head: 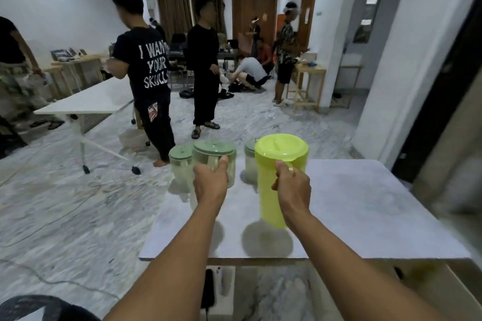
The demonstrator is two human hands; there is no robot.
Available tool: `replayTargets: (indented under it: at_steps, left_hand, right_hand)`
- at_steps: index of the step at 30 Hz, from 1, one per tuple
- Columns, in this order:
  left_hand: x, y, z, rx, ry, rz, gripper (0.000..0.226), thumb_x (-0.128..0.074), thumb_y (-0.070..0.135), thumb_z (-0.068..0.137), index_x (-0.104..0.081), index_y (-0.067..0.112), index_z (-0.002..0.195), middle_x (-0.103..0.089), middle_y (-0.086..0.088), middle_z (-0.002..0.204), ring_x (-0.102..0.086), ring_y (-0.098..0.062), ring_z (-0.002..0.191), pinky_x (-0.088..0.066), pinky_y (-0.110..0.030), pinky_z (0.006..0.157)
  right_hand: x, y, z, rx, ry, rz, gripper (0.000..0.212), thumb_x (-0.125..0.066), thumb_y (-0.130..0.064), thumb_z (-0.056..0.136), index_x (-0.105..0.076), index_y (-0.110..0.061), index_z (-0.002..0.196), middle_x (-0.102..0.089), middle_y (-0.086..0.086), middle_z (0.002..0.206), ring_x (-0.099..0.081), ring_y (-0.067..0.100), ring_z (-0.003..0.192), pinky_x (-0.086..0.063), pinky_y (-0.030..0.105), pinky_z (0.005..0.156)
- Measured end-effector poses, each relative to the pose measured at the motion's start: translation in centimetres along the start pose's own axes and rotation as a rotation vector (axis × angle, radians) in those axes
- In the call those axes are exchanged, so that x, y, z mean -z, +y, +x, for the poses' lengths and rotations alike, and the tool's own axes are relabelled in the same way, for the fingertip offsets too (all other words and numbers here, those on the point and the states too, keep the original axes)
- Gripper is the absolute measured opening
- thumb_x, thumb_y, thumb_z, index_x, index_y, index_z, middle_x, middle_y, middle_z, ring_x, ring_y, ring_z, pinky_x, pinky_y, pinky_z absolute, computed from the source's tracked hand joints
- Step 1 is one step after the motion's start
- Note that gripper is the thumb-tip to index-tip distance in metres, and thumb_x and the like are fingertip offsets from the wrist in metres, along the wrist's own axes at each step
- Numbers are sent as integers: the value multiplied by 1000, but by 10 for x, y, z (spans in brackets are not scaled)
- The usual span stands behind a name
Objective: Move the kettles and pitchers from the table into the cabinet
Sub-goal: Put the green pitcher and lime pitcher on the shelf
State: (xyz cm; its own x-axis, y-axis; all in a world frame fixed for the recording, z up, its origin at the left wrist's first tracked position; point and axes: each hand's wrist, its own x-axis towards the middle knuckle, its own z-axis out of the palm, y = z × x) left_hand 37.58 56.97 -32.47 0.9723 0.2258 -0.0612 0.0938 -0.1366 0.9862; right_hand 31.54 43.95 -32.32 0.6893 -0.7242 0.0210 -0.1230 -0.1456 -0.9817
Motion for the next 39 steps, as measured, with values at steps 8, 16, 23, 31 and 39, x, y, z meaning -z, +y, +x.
replayTargets:
  at_steps: [8,16,23,31,39]
  left_hand:
    - [-108,98,-174,-199,-292,-167,66,-53,58,87,-53,-1,117,-65,-19,118,-62,-39,104,-49,-40,83]
    - [-198,171,-374,-386,-625,-266,57,-52,54,88,-61,4,113,-68,-10,106,-65,-31,95,-53,-39,80]
    - [-240,199,-530,-523,-838,-322,39,-54,46,95,-51,8,104,-57,-6,99,-55,-25,90,-35,-30,72]
    - [-333,225,-644,-491,-955,-329,48,-54,46,95,-53,2,114,-61,-11,103,-59,-29,90,-43,-35,71]
    - [-446,211,-690,-403,-937,-252,54,-54,44,96,-49,-2,123,-60,-19,122,-58,-34,107,-40,-34,80]
  right_hand:
    - [225,-47,-35,153,641,-26,52,-47,-47,96,-49,-8,62,-64,23,80,-62,40,86,-37,37,67]
    - [429,-85,-101,212,1191,-119,55,-48,-49,93,-70,0,82,-71,23,89,-65,41,86,-42,38,65]
    - [568,-98,-143,226,1470,-151,50,-47,-53,87,-65,-8,72,-73,18,85,-67,37,79,-49,38,65]
    - [713,-78,-132,231,1480,-160,53,-49,-51,87,-66,-2,76,-71,21,87,-66,40,85,-41,34,64]
    - [807,-51,-63,190,1414,-172,53,-51,-45,90,-68,3,81,-71,25,93,-66,40,89,-48,38,71]
